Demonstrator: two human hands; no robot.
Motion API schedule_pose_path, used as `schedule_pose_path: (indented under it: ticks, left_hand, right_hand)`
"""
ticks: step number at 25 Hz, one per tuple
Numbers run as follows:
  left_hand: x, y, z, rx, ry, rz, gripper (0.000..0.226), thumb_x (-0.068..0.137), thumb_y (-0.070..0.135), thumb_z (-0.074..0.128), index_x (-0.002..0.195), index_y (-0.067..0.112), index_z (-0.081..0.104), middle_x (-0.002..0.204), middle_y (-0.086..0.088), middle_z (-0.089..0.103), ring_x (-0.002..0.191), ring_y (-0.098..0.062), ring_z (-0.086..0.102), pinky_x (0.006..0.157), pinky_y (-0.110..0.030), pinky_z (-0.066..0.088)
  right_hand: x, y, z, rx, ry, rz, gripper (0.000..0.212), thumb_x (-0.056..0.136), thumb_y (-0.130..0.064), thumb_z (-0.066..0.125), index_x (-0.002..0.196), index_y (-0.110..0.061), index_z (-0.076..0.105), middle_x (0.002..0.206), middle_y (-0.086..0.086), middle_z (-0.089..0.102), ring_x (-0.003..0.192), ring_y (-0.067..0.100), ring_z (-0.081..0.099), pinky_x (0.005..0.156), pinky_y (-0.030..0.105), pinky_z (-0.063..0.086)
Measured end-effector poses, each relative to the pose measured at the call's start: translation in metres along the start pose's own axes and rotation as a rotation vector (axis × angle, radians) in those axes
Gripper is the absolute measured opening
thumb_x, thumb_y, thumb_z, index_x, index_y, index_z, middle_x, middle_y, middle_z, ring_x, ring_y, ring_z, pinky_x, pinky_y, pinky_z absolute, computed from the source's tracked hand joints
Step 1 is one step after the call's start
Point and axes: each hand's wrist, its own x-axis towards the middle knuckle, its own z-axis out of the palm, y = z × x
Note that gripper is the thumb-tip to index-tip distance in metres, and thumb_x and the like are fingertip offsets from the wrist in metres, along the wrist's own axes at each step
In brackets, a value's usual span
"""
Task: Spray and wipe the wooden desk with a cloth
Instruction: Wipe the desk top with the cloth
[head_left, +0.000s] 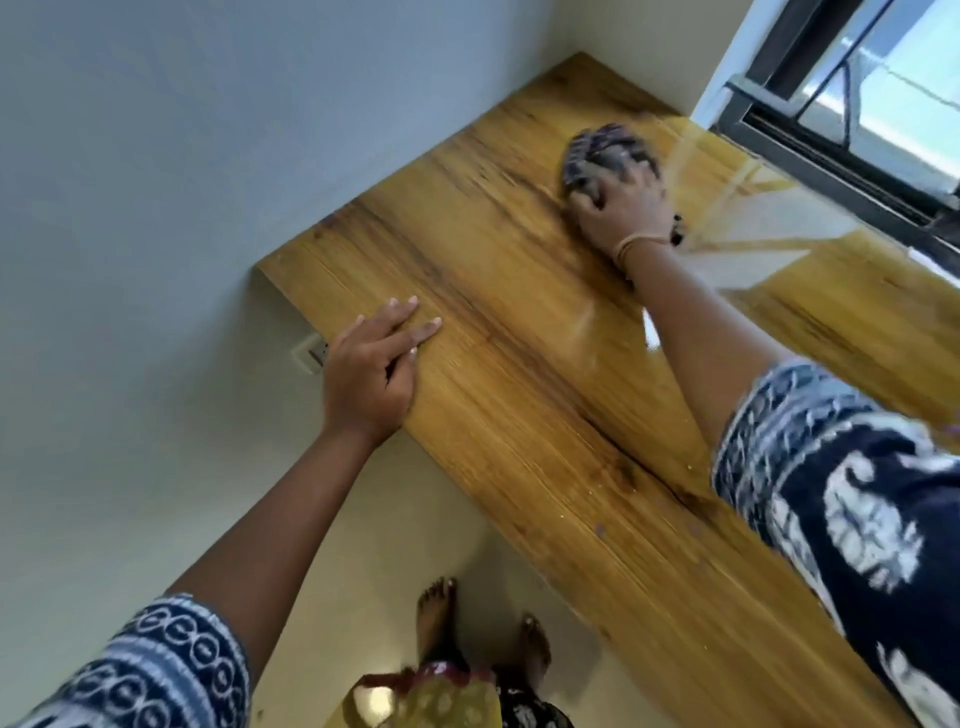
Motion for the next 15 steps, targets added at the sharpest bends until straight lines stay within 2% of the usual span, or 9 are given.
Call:
schedule_pose_path:
  ticks: [2,4,8,9,11,13,15]
  left_hand:
    - [-0.002,0.002,-0.001,0.026,-0.007,0.004,0.038,0.089,0.008,0.056,0.12,0.026,0.07,0.138,0.002,0.058,0.135,-0.016,0.047,0.112,-0.047,0.034]
    - [-0.001,0.005,-0.002,0.069,-0.031,0.005,0.038,0.089,0.012,0.053,0.122,0.023,0.069,0.14,0.0,0.057,0.136,-0.018,0.046,0.112,-0.049,0.034]
    - [-0.024,0.024,0.003,0.122,-0.017,-0.073,0.044,0.086,0.018,0.05,0.126,0.022,0.067,0.144,-0.006,0.053,0.139,-0.025,0.043,0.115,-0.049,0.029]
    - [-0.034,0.031,0.006,0.121,-0.008,-0.085,0.044,0.086,0.018,0.051,0.127,0.023,0.066,0.145,-0.006,0.052,0.14,-0.025,0.041,0.115,-0.048,0.027]
    - [-0.06,0.049,0.018,0.109,0.005,-0.095,0.042,0.089,0.02,0.052,0.129,0.024,0.064,0.146,-0.006,0.05,0.141,-0.026,0.039,0.116,-0.048,0.023]
    - [-0.081,0.066,0.028,0.11,0.01,-0.101,0.042,0.092,0.019,0.05,0.131,0.024,0.062,0.148,-0.005,0.048,0.142,-0.025,0.037,0.116,-0.046,0.02]
    - [-0.09,0.072,0.034,0.11,0.028,-0.118,0.041,0.095,0.019,0.046,0.133,0.025,0.06,0.149,-0.002,0.047,0.143,-0.024,0.035,0.117,-0.044,0.018]
  right_hand:
    - [-0.054,-0.028,0.01,-0.014,-0.041,-0.266,0.053,0.093,-0.062,0.036,0.144,-0.049,0.04,0.16,0.002,0.029,0.148,0.029,0.024,0.119,0.049,0.018]
    - [-0.129,-0.045,0.017,-0.039,-0.084,-0.449,0.054,0.092,-0.064,0.035,0.144,-0.051,0.037,0.161,0.002,0.028,0.148,0.029,0.023,0.12,0.051,0.015]
    - [-0.268,-0.025,0.017,-0.01,-0.149,-0.652,0.056,0.088,-0.061,0.037,0.143,-0.049,0.041,0.16,0.002,0.032,0.148,0.027,0.026,0.12,0.051,0.018]
    - [-0.274,-0.006,0.013,0.026,-0.132,-0.628,0.056,0.088,-0.061,0.038,0.143,-0.048,0.042,0.159,0.0,0.033,0.148,0.026,0.027,0.12,0.052,0.019]
    - [-0.256,0.041,0.004,0.052,-0.028,-0.453,0.056,0.088,-0.061,0.039,0.141,-0.045,0.047,0.156,-0.001,0.038,0.145,0.027,0.033,0.118,0.053,0.023]
    - [-0.217,0.089,-0.004,-0.01,0.107,-0.159,0.059,0.087,-0.061,0.036,0.14,-0.039,0.05,0.153,0.005,0.042,0.142,0.03,0.036,0.116,0.052,0.026]
    - [-0.183,0.122,-0.012,-0.002,0.175,0.217,0.062,0.086,-0.059,0.037,0.141,-0.034,0.05,0.155,0.011,0.038,0.144,0.034,0.031,0.116,0.054,0.023]
